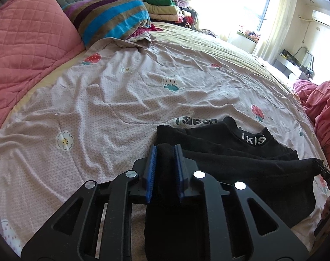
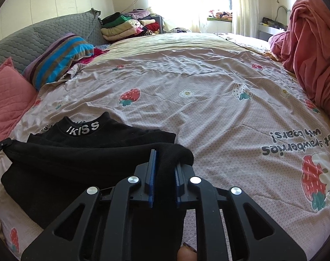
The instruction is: Fold small clothes
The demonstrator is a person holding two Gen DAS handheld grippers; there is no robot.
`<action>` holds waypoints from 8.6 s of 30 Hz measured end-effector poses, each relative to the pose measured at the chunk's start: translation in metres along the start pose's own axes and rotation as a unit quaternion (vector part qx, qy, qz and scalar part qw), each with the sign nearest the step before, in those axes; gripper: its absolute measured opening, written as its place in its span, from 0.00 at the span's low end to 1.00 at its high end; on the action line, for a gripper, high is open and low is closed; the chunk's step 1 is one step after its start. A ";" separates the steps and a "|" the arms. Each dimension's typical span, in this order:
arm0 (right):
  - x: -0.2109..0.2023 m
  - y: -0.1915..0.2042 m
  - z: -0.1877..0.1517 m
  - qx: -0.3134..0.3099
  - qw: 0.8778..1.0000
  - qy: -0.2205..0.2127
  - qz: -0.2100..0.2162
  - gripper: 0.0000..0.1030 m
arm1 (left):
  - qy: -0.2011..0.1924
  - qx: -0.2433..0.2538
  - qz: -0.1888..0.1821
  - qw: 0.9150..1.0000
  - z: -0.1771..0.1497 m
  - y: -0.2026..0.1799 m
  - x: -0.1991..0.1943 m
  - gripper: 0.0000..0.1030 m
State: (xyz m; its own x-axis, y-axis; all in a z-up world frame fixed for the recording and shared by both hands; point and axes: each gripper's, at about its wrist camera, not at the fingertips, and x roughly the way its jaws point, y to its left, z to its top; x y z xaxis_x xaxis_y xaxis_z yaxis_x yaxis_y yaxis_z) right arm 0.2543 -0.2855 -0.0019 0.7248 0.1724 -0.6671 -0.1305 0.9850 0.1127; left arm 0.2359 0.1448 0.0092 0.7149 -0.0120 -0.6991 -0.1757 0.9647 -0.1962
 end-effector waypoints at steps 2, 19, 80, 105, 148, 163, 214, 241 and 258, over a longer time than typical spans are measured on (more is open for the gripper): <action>-0.003 -0.001 -0.001 0.001 1.000 -0.007 -0.015 0.33 | -0.008 0.001 0.003 1.000 0.000 0.000 -0.004 0.19; -0.064 0.029 -0.029 -0.070 0.997 -0.041 0.011 0.41 | -0.057 0.061 -0.019 0.996 -0.020 -0.038 -0.060 0.54; 0.053 -0.002 0.017 0.017 0.999 0.046 -0.016 0.07 | 0.019 -0.005 -0.019 1.000 0.000 0.003 0.036 0.04; 0.003 0.017 -0.006 -0.005 0.999 0.032 -0.029 0.38 | -0.017 0.016 0.015 1.000 -0.018 0.000 -0.015 0.33; -0.034 0.045 -0.079 -0.034 0.992 0.110 0.056 0.68 | 0.047 0.068 -0.016 0.996 -0.093 -0.042 -0.023 0.50; -0.055 0.049 -0.069 -0.035 0.996 0.074 0.047 0.95 | 0.028 0.081 -0.020 0.996 -0.092 -0.048 -0.034 0.87; 0.036 0.343 -0.080 -0.394 0.917 -0.005 0.070 0.67 | 0.105 0.011 0.055 0.993 -0.001 0.024 0.040 0.91; -0.044 0.221 -0.039 -0.169 0.969 -0.115 0.140 0.07 | 0.095 -0.052 -0.125 0.986 0.023 -0.070 0.016 0.25; -0.098 0.130 -0.051 -0.048 0.978 -0.154 0.133 0.06 | 0.074 0.034 -0.152 0.985 0.024 -0.187 -0.022 0.24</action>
State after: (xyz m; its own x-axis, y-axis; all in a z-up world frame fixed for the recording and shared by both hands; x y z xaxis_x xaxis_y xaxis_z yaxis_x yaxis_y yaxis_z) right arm 0.1322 -0.1742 0.0405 0.8243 0.4306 -0.3676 -0.3944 0.9025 0.1730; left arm 0.2692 -0.0286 0.0779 0.6206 -0.3364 -0.7083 0.0811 0.9260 -0.3688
